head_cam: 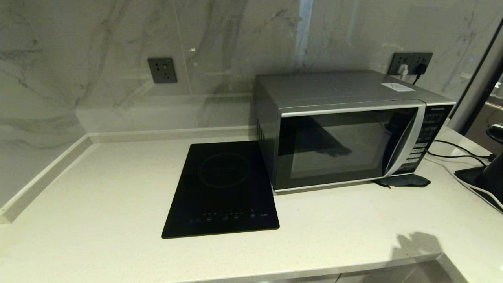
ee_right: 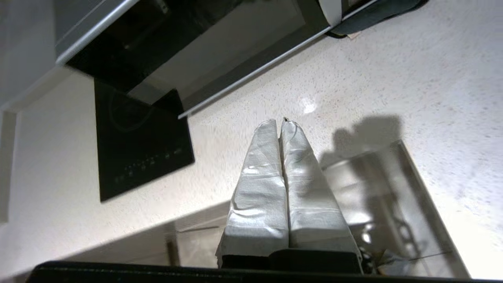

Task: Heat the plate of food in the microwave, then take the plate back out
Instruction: Open the microwave oven

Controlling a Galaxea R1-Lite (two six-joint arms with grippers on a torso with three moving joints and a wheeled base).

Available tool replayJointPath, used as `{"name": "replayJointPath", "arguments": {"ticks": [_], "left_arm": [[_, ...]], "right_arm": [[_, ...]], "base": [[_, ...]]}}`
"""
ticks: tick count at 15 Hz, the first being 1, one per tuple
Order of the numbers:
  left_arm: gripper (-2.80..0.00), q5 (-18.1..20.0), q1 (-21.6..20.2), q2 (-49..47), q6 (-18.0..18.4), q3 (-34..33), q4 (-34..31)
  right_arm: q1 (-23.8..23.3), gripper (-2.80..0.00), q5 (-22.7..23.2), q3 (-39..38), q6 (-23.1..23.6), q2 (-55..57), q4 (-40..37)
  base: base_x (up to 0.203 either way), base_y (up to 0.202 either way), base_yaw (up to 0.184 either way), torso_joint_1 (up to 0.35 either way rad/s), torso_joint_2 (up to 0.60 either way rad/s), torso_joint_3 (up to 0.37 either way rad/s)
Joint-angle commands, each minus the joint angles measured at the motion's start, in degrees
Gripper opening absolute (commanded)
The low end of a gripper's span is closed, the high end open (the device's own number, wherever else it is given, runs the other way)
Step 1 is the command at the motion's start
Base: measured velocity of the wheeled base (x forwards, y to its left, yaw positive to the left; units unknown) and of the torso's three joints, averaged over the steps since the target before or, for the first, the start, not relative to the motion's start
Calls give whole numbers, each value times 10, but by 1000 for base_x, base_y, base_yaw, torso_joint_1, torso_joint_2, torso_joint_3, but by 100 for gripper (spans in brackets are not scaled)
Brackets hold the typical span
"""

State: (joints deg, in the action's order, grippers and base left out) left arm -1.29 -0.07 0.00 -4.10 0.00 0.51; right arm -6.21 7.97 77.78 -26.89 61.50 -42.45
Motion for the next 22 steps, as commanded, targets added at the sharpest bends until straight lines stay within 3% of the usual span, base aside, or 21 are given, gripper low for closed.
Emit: {"name": "replayJointPath", "arguments": {"ticks": [1, 7, 11, 22], "left_arm": [[-280, 0, 0, -1, 0, 0, 0], [-280, 0, 0, -1, 0, 0, 0], [-280, 0, 0, -1, 0, 0, 0], [-280, 0, 0, -1, 0, 0, 0]], "right_arm": [[22, -280, -7, -9, 17, -83, -22], [54, -280, -41, -116, 101, -271, -31], [70, -280, -54, -188, 113, -367, -37], [62, -280, -51, -438, 157, -613, -34]], "base": [[0, 0, 0, 0, 0, 0], [0, 0, 0, 0, 0, 0], [0, 0, 0, 0, 0, 0], [0, 0, 0, 0, 0, 0]]}}
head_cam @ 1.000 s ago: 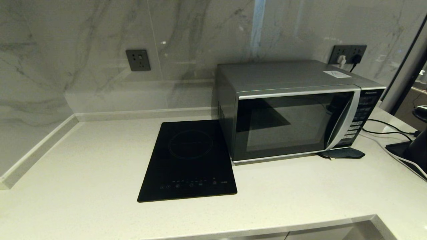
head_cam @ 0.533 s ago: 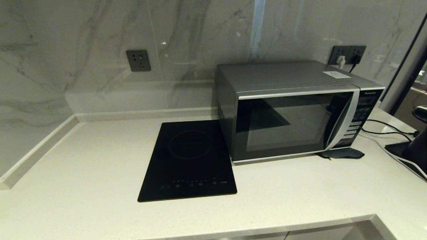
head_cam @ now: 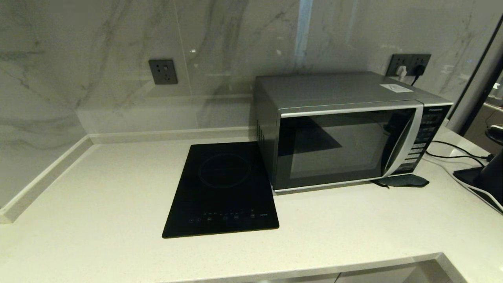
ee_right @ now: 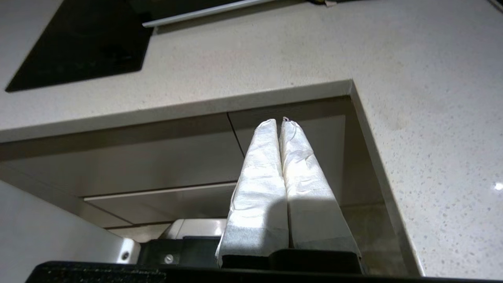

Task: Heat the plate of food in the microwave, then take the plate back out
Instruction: Open the microwave oven

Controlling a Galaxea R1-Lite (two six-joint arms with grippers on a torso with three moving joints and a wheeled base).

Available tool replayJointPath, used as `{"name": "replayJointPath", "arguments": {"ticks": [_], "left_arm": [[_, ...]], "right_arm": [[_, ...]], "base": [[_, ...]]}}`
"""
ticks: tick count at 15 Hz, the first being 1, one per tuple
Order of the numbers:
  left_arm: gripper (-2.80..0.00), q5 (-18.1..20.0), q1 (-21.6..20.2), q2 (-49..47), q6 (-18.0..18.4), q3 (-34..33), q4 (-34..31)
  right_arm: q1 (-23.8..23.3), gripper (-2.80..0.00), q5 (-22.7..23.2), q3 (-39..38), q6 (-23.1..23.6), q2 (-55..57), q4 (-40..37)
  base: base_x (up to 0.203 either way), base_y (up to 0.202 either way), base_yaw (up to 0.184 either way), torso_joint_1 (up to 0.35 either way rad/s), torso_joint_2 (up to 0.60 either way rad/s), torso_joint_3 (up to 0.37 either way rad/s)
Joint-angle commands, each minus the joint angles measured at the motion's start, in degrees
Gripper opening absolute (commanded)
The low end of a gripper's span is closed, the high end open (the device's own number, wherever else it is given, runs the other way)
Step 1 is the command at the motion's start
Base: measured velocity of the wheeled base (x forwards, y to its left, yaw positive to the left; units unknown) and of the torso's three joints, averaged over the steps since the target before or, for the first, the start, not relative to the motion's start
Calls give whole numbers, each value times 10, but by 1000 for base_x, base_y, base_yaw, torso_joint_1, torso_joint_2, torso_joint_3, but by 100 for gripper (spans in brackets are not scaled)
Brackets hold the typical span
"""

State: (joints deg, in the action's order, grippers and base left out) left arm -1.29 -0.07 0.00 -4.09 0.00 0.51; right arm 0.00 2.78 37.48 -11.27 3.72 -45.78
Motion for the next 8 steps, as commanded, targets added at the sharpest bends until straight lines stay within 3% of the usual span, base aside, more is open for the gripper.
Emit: {"name": "replayJointPath", "arguments": {"ticks": [1, 8], "left_arm": [[-280, 0, 0, -1, 0, 0, 0], [-280, 0, 0, -1, 0, 0, 0]], "right_arm": [[0, -280, 1, -56, 0, -36, 9], [0, -280, -5, -233, 48, -37, 261]], "base": [[0, 0, 0, 0, 0, 0], [0, 0, 0, 0, 0, 0]]}}
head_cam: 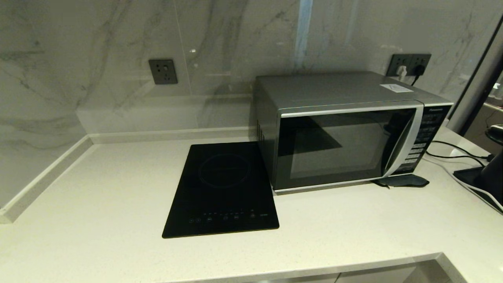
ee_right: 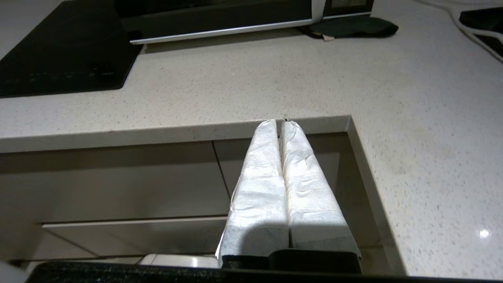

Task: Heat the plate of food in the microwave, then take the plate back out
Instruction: Open the microwave oven

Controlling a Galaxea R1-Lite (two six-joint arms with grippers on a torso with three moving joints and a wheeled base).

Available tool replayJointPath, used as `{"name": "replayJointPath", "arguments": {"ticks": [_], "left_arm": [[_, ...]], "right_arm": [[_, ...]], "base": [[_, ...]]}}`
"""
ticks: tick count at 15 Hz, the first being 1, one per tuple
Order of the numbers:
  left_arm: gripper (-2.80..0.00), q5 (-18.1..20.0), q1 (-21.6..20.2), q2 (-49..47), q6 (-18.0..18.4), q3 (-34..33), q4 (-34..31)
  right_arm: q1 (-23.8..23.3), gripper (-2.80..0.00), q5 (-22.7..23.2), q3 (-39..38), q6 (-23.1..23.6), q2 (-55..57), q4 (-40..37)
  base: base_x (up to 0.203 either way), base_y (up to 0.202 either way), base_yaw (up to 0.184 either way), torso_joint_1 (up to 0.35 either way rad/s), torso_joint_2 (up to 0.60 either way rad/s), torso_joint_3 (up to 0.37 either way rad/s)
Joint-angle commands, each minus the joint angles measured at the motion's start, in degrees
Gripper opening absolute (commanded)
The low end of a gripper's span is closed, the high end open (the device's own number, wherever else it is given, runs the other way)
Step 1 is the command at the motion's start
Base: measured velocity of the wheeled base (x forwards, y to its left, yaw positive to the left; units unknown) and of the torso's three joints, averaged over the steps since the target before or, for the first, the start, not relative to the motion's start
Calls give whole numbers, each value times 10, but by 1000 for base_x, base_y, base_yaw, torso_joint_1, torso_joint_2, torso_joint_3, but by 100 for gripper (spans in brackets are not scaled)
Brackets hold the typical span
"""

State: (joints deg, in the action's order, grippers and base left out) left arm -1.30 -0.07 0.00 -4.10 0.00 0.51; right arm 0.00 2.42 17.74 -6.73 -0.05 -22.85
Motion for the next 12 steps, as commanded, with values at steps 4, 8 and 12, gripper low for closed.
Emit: {"name": "replayJointPath", "arguments": {"ticks": [4, 8, 12], "left_arm": [[-280, 0, 0, -1, 0, 0, 0], [-280, 0, 0, -1, 0, 0, 0], [-280, 0, 0, -1, 0, 0, 0]], "right_arm": [[0, -280, -24, -158, 40, 1, 193], [0, -280, -30, -177, 52, 1, 225], [0, -280, -47, -178, 7, 1, 225]], "base": [[0, 0, 0, 0, 0, 0], [0, 0, 0, 0, 0, 0], [0, 0, 0, 0, 0, 0]]}}
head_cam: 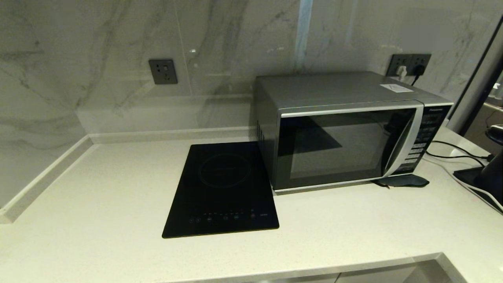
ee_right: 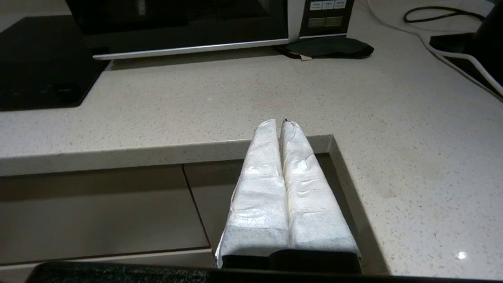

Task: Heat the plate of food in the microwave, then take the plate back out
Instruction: Open the microwave oven

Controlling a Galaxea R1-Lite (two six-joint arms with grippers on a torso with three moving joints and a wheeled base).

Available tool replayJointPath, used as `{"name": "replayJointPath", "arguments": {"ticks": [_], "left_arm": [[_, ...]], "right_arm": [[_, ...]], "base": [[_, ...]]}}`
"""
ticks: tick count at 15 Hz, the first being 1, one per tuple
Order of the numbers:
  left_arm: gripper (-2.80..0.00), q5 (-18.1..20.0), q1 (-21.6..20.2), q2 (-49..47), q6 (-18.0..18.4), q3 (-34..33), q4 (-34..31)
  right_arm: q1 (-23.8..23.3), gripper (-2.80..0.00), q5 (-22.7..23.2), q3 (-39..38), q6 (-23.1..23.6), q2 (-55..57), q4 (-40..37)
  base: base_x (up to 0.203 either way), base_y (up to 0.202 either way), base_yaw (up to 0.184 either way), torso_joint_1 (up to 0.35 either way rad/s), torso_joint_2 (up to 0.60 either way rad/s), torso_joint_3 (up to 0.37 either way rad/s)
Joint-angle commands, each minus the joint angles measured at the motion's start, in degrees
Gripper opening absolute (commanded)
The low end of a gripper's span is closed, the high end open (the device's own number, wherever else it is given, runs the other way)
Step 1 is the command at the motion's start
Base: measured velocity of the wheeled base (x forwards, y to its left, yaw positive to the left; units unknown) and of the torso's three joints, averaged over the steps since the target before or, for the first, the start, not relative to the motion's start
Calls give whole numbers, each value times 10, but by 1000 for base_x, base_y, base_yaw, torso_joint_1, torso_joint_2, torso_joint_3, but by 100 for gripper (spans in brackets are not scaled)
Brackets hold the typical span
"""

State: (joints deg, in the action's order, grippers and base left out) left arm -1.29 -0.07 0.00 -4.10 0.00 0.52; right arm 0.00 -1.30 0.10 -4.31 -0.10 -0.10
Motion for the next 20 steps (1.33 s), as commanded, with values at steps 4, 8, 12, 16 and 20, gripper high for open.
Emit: {"name": "replayJointPath", "arguments": {"ticks": [4, 8, 12, 16, 20], "left_arm": [[-280, 0, 0, -1, 0, 0, 0], [-280, 0, 0, -1, 0, 0, 0], [-280, 0, 0, -1, 0, 0, 0], [-280, 0, 0, -1, 0, 0, 0], [-280, 0, 0, -1, 0, 0, 0]], "right_arm": [[0, -280, -19, -2, -48, 1, -1], [0, -280, -19, -1, -49, 1, -1], [0, -280, -19, -2, -49, 1, -1], [0, -280, -19, -2, -49, 1, 0], [0, -280, -19, -2, -49, 1, -1]], "base": [[0, 0, 0, 0, 0, 0], [0, 0, 0, 0, 0, 0], [0, 0, 0, 0, 0, 0], [0, 0, 0, 0, 0, 0], [0, 0, 0, 0, 0, 0]]}}
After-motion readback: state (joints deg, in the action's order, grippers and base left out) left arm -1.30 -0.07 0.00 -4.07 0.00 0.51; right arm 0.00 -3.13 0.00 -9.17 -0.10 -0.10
